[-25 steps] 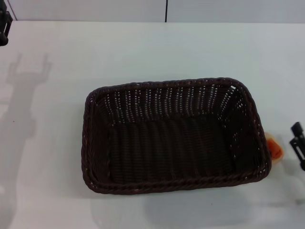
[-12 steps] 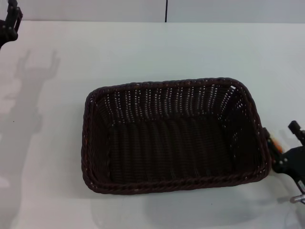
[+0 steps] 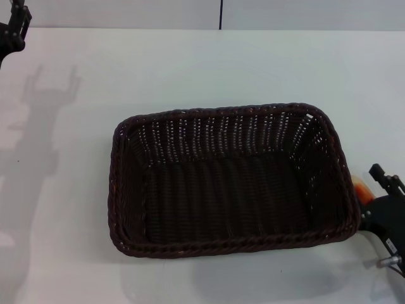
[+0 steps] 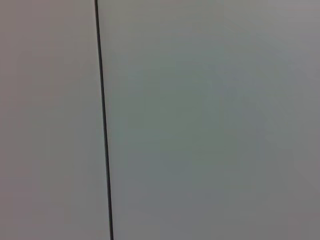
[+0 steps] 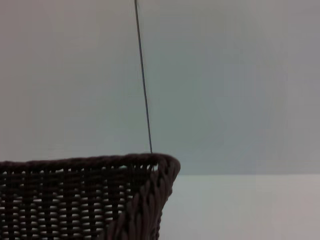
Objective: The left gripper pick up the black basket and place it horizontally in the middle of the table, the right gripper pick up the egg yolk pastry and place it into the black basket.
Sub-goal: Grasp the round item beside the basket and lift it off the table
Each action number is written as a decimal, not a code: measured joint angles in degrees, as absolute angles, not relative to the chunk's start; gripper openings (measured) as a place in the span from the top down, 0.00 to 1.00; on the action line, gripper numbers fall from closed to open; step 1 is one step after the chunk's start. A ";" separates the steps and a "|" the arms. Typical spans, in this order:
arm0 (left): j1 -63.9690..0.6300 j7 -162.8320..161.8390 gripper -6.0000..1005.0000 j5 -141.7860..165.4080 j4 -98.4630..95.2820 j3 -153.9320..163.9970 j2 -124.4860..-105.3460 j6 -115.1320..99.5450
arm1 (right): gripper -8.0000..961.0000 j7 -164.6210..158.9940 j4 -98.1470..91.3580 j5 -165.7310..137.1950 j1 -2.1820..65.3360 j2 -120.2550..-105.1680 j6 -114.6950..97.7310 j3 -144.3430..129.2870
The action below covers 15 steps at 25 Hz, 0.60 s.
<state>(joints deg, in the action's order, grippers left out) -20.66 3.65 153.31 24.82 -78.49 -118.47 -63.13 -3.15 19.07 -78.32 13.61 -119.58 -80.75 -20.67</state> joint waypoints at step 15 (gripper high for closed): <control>-20.54 3.37 0.27 153.66 25.23 -78.39 -118.43 -63.45 | 0.73 -2.81 19.49 -78.01 12.80 -119.54 -83.05 -20.29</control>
<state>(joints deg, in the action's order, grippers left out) -20.54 3.37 153.66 25.23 -78.39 -118.43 -63.45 -2.81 19.49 -78.02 12.80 -119.54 -83.05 -20.29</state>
